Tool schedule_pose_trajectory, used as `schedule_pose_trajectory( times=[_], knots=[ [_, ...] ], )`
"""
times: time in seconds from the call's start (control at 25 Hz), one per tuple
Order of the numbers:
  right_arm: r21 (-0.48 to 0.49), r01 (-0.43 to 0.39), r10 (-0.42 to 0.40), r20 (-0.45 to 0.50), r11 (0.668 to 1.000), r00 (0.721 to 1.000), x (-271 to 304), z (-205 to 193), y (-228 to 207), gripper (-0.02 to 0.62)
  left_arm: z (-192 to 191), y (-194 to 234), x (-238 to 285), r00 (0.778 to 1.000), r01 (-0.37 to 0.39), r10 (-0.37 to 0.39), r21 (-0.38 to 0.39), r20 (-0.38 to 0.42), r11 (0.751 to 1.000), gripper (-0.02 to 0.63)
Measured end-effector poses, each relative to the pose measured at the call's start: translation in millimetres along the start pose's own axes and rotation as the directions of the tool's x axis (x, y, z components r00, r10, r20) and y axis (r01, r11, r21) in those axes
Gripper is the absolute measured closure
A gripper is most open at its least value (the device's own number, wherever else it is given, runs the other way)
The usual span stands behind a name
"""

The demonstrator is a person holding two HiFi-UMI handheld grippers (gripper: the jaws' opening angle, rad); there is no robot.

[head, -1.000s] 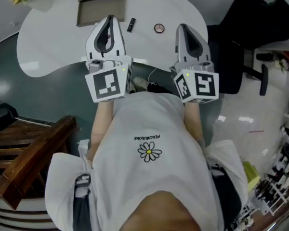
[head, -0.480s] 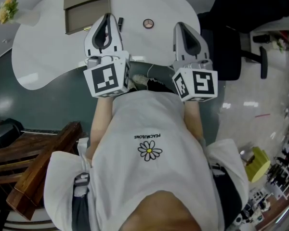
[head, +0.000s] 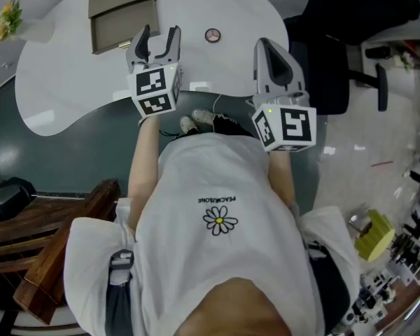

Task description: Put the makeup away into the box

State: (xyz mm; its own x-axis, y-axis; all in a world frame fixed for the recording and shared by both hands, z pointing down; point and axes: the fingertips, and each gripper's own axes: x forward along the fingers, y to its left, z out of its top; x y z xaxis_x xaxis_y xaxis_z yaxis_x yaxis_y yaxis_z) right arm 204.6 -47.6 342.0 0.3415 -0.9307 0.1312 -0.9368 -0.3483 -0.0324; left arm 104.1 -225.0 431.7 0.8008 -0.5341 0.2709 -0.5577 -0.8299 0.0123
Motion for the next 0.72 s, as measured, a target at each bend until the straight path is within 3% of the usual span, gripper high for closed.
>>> schedule_pose_trajectory(
  times=[0.24,0.48,0.72],
  knots=[
    [-0.005,0.02,-0.02,-0.015,1.0,1.0,-5.4,-4.2,-3.0,0.565,-78.6,13.7,24.8,0.985,-0.015,0.008,-0.039,-0.172,0.999,0.341],
    [-0.018,0.027,-0.027,-0.026,0.999,0.999,-8.6,-6.0,-1.5,0.565,-138.5,20.8,41.3,0.94,0.004,-0.011,-0.021,-0.34,1.0,0.36],
    [-0.026,0.032,-0.033,-0.035,0.999,0.999,-11.3,-7.4,-1.1,0.565,-168.3,18.0,54.2,0.899,0.026,-0.014,0.022,-0.437,0.999,0.442]
  ],
)
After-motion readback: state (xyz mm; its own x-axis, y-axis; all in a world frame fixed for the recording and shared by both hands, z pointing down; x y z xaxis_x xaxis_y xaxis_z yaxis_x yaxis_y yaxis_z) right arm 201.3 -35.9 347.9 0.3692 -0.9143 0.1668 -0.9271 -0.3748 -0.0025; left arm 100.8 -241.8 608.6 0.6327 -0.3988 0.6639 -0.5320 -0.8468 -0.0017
